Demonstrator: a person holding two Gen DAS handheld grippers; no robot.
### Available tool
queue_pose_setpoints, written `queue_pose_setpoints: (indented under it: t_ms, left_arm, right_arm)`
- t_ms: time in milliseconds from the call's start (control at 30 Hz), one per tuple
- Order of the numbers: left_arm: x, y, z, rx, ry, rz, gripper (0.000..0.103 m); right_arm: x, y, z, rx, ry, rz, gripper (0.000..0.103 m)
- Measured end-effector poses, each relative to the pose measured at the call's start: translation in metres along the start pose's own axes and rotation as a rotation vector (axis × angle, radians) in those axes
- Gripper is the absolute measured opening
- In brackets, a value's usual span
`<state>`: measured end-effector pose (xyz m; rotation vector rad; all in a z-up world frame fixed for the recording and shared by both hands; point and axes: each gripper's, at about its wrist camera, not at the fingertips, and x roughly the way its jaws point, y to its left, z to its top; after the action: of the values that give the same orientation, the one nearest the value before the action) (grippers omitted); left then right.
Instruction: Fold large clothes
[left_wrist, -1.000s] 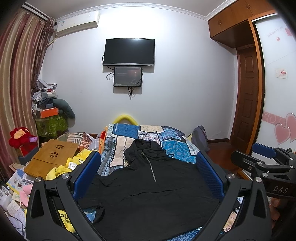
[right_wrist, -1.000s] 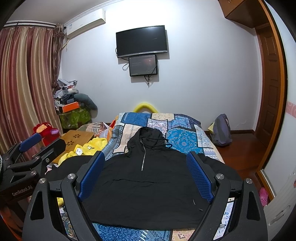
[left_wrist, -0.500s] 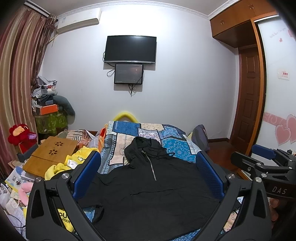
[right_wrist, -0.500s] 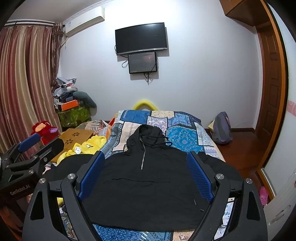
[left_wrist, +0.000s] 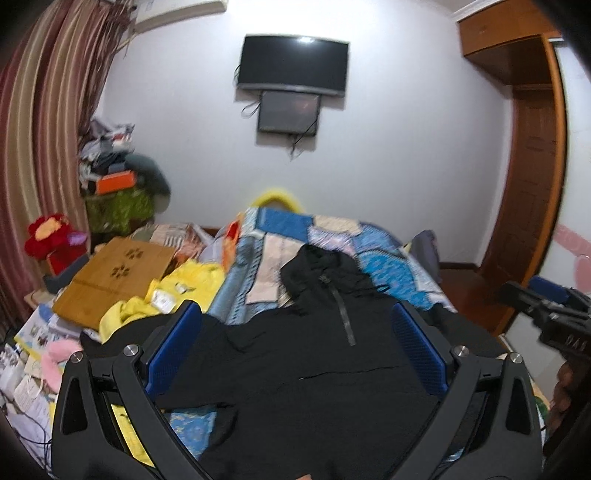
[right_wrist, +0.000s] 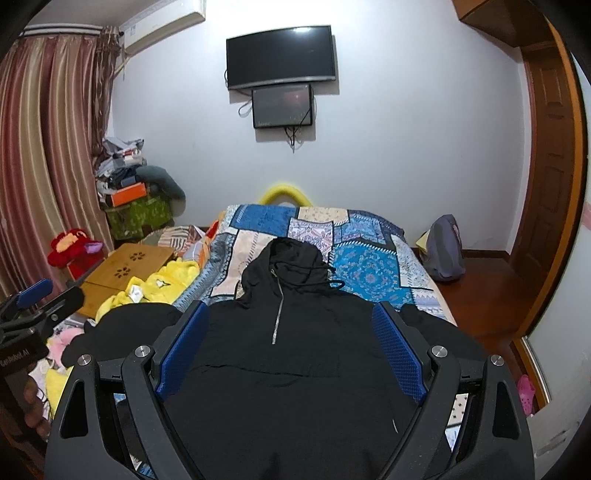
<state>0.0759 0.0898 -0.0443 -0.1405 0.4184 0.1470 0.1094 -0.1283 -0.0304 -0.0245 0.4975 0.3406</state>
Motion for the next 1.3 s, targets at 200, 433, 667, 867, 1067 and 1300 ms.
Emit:
queue_pose_setpoints:
  t_ms: [200,433,667,867,1067,1300]
  left_arm:
    - [0.034,0.069,-0.008,-0.139,0.065,0.14,0.103]
    - [0.072,0.174,-0.036,-0.355,0.225,0.263,0.103]
    - [0.101,0.257,-0.09,-0.581,0.392,0.203,0.103]
    - [0.116,0.305,-0.136,-0.734,0.492,0.219,0.103]
    - [0.126,0.336,-0.173,-0.929,0.515,0.115,0.101]
    - [0.138,0.354,-0.191,-1.025,0.496,0.105,0.091]
  right_arm:
    - [0.035,-0.005,0.003,0.0,0.071,0.01,0.088]
    - [0.074,-0.004,-0.001,-0.014,0.175,-0.006,0.088]
    - [0.108,-0.003,-0.01,-0.017,0.281,-0.021,0.088]
    - [0.126,0.003,-0.022,-0.055,0.339,-0.041,0.088]
    - [0.142,0.005,-0.028,-0.083,0.38,-0.056,0.088]
    - [0.154,0.007,-0.036,-0.076,0.419,-0.072,0.088]
